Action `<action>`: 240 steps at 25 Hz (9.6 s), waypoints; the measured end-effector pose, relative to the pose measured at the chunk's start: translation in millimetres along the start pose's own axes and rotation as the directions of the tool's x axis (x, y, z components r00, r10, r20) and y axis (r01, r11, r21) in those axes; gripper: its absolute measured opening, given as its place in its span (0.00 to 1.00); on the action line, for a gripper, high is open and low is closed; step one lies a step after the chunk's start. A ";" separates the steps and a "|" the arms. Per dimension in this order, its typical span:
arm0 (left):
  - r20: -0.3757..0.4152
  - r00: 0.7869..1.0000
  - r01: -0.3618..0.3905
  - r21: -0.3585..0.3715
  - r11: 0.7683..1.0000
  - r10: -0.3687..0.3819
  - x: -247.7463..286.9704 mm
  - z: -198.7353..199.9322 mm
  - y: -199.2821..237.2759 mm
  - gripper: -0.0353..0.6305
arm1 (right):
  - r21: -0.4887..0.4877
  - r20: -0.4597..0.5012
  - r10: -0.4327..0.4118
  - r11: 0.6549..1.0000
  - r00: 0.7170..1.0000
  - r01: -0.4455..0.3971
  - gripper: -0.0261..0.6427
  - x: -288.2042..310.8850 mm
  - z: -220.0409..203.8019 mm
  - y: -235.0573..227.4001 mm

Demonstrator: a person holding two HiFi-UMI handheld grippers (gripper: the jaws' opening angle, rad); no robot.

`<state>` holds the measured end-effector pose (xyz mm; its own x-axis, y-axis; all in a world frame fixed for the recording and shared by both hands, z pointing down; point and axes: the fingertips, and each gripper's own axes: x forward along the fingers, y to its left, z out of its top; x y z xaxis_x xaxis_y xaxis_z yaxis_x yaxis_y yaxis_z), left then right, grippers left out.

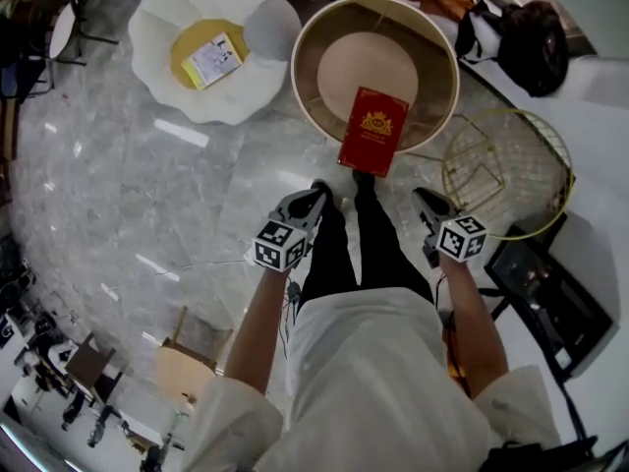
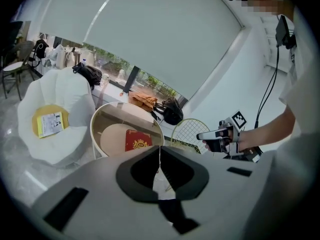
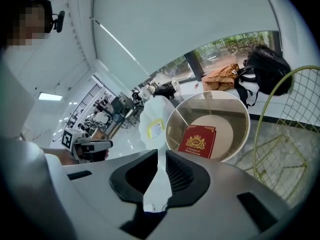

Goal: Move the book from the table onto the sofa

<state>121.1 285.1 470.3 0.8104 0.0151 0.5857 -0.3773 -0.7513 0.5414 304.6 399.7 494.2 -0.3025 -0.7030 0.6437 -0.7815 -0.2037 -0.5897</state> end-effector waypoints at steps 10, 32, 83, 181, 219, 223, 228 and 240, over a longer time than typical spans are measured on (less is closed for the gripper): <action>-0.047 0.998 -0.037 -0.085 0.996 0.033 76.5 -40.6 47.3 0.07 | 0.029 -0.173 0.053 0.998 0.983 -0.049 0.19 71.0 -41.6 -66.1; -0.273 0.960 -0.036 -0.344 0.938 -0.063 220.8 -158.7 142.2 0.45 | 0.265 -0.368 0.176 0.961 0.913 -0.079 0.43 196.5 -137.5 -164.7; -0.084 0.992 0.045 -0.488 0.871 -0.099 170.5 -138.4 130.6 0.53 | -0.043 -0.526 0.203 0.964 0.826 -0.264 0.39 220.8 -72.2 -76.1; 0.049 0.989 -0.062 -0.716 0.695 0.139 149.9 -63.3 715.4 0.53 | -0.395 -0.660 -0.034 0.865 0.751 -0.308 0.38 829.5 58.6 40.2; 0.259 0.932 -0.105 -0.476 0.873 0.253 -74.3 67.0 498.6 0.18 | -0.433 -0.301 0.183 0.848 0.936 -0.306 0.12 564.4 174.2 240.2; 0.312 0.910 -0.105 -0.464 0.880 0.273 -124.8 84.5 457.2 0.11 | -0.417 -0.281 0.231 0.845 0.931 -0.335 0.11 508.0 174.8 279.7; 0.374 0.882 -0.107 -0.432 0.895 0.286 -183.4 104.6 385.5 0.06 | -0.443 -0.252 0.248 0.830 0.936 -0.339 0.11 431.3 185.2 318.8; 0.425 0.865 -0.110 -0.360 0.927 0.268 -289.1 117.8 256.9 0.06 | -0.513 -0.146 0.227 0.814 0.963 -0.270 0.11 291.0 201.7 376.4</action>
<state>-157.3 10.0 369.0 0.7902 -0.4683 0.3953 -0.6002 -0.4606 0.6539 32.5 -18.9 361.2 -0.5485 -0.6233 0.5574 -0.8350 0.3738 -0.4037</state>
